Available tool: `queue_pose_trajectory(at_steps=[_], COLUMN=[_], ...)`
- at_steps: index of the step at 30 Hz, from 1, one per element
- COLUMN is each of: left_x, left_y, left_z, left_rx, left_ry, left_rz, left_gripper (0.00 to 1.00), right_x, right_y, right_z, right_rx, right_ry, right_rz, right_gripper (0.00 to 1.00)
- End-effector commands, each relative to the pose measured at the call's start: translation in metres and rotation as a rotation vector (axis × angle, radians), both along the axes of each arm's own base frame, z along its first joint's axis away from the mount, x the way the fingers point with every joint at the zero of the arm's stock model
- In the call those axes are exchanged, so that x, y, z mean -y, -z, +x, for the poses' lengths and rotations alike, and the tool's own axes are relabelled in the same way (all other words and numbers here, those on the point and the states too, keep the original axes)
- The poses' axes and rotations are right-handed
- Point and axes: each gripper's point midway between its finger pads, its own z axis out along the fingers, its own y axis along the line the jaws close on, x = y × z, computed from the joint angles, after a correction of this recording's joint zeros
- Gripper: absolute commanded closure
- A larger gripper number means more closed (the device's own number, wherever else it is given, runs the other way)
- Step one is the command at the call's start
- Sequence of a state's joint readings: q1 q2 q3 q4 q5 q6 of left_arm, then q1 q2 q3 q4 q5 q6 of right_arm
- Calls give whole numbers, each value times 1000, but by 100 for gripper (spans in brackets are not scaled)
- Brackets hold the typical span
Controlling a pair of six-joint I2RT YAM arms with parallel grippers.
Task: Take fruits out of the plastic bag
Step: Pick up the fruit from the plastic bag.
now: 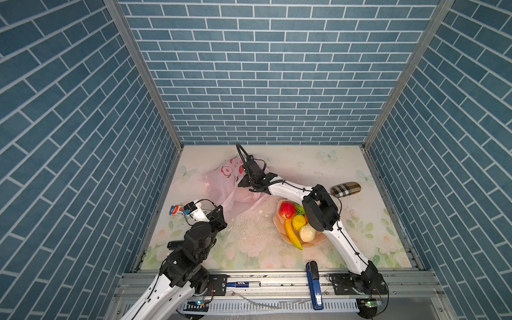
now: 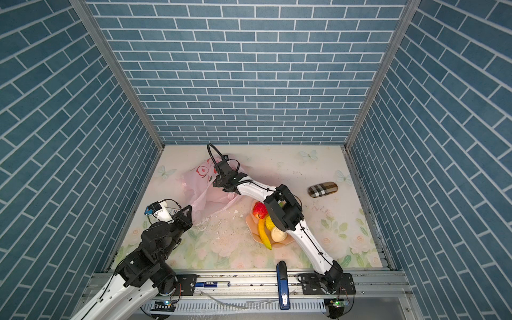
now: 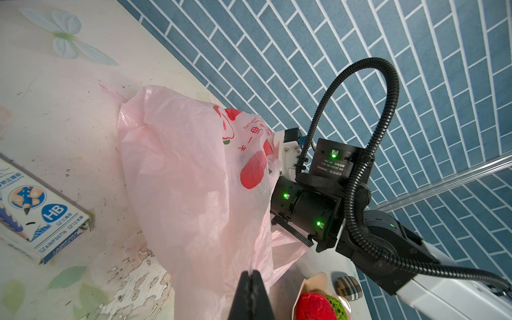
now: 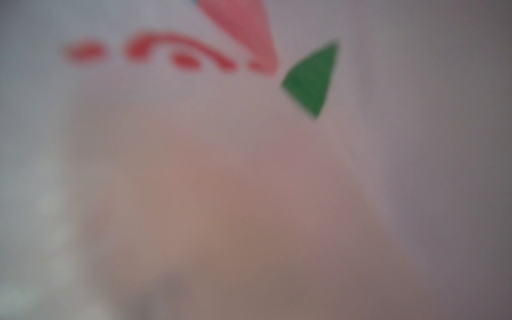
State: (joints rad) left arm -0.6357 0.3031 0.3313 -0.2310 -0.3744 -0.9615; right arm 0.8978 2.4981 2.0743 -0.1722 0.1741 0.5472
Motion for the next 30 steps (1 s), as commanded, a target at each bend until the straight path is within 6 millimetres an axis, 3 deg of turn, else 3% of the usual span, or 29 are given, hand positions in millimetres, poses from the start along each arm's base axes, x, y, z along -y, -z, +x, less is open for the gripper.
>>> queue_pose_trajectory(at_steps=[1, 14, 22, 30], left_x=[0, -2, -3, -3], left_y=[3, 7, 9, 13], left_z=[-3, -4, -4, -1], left_rx=[-13, -23, -26, -30], left_ry=[10, 3, -4, -16], left_rz=[9, 15, 12, 13], left_gripper=[100, 100, 100, 100], right_x=[-4, -14, -11, -8], right_y=[-2, 7, 5, -3], right_z=[9, 12, 12, 2], right_rx=[-26, -57, -51, -53], right_ry=[28, 10, 3, -26], right_rz=[51, 92, 107, 125], right_gripper=[11, 19, 31, 50])
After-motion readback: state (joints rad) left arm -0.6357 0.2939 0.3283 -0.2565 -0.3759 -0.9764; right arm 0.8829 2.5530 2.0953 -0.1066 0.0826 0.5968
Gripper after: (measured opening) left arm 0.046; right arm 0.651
